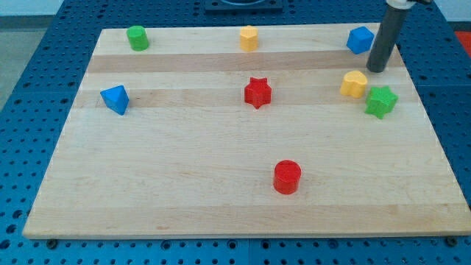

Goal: Push the yellow heart to the bottom left

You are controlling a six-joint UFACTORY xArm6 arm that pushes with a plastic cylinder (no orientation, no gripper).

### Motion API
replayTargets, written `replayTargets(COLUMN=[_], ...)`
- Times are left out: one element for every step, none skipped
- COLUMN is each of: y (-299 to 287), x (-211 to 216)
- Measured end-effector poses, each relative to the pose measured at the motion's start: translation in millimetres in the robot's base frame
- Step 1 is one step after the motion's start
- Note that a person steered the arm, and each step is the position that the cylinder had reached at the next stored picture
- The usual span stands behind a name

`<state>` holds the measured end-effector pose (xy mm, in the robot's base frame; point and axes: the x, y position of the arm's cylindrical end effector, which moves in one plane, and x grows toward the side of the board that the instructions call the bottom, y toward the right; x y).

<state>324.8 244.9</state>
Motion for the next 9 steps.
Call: replayTargets(y=[3, 3, 1, -26, -70, -108, -134, -133, -121], x=[13, 31, 35, 35, 35, 35, 39, 45, 48])
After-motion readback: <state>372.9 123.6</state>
